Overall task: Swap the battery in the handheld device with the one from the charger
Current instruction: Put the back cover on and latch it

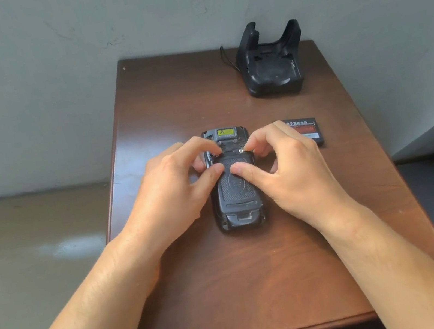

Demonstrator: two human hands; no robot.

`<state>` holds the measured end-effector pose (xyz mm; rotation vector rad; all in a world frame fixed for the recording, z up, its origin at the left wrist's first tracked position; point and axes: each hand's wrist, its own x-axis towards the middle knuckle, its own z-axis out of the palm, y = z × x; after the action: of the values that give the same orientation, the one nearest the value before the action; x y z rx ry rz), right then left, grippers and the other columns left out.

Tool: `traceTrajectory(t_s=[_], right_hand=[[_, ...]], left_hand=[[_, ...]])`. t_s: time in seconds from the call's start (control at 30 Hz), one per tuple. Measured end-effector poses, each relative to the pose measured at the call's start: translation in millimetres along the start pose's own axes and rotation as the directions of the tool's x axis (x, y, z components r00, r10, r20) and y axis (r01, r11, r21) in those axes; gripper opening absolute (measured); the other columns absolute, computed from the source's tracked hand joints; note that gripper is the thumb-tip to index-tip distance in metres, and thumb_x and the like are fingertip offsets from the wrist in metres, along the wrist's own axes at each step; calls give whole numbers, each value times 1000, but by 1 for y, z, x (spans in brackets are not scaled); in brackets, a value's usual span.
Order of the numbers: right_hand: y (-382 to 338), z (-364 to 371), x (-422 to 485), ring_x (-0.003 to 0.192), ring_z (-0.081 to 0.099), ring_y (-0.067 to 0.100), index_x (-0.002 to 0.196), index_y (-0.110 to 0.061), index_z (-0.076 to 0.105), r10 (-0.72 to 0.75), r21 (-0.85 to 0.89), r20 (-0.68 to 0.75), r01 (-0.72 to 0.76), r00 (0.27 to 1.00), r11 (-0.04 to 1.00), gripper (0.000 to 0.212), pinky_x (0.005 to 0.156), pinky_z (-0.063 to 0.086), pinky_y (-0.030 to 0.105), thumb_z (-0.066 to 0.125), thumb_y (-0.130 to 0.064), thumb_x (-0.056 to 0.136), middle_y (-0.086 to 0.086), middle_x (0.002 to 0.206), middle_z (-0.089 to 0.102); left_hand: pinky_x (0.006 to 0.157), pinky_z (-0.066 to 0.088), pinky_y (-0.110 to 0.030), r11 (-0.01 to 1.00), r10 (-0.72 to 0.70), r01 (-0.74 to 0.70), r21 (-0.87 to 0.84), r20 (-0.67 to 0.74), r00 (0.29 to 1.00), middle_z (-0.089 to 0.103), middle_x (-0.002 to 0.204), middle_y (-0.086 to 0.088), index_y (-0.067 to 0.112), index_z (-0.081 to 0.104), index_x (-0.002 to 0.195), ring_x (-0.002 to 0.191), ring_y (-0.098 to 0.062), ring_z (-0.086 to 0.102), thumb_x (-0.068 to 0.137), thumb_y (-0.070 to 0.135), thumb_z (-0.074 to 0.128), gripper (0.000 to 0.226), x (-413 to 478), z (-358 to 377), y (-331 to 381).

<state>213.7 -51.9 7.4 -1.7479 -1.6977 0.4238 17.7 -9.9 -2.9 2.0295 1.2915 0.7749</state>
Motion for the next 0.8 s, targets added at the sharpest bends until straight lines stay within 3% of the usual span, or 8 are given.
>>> traceTrajectory(t_s=[0.17,0.3,0.47,0.6,0.67,0.73,0.8], right_hand=[[-2,-1,-1,78,54,-3,99,-22,66,6,-7,0,-6,1000,1000,33,72,40,9,81,-44,79,-13,93,58],[-1,0,-2,75,53,-5,99,-23,67,12,-1,-12,-12,1000,1000,34,71,39,7,81,-45,78,-13,93,58],[0,3,-3,70,51,-9,100,-22,67,20,2,-38,-20,999,1000,33,71,37,2,81,-42,79,-10,94,59],[2,6,-5,74,52,-9,101,-21,67,-12,-9,-65,11,998,1000,31,72,37,5,79,-42,80,-9,93,58],[2,8,-6,79,53,-7,102,-20,66,-24,-13,-72,23,997,1000,30,73,38,7,77,-40,82,-8,94,59],[3,10,-8,83,54,-5,102,-19,65,-23,-5,-82,22,996,1000,28,74,38,6,77,-37,83,-7,94,59],[2,11,-9,83,53,-4,101,-18,64,-32,-10,-86,31,996,999,26,74,37,5,76,-34,85,-7,93,57]], left_hand=[[54,59,-44,998,-36,37,43,-12,999,60,76,6,36,60,105,66,-15,64,93,36,66,13,0,2,6],[43,58,-40,993,-116,116,-36,-6,993,62,76,4,35,59,100,55,-22,68,91,37,69,14,3,0,10],[54,59,-46,995,-92,95,17,-115,989,61,83,8,33,61,98,62,-17,63,87,39,72,17,-2,6,11],[62,60,-42,995,-97,94,-24,-186,978,59,93,13,30,65,90,61,-5,58,85,35,76,13,-5,11,9],[71,58,-40,997,-69,72,9,-211,975,62,101,13,27,67,89,71,-9,62,85,33,77,12,-5,11,12],[79,56,-39,996,-52,66,55,-219,974,66,115,11,24,69,90,93,-16,67,85,32,77,13,-5,11,16],[80,56,-39,995,-52,69,74,-217,975,68,124,12,24,68,90,98,-19,69,85,32,77,13,-5,10,18]])
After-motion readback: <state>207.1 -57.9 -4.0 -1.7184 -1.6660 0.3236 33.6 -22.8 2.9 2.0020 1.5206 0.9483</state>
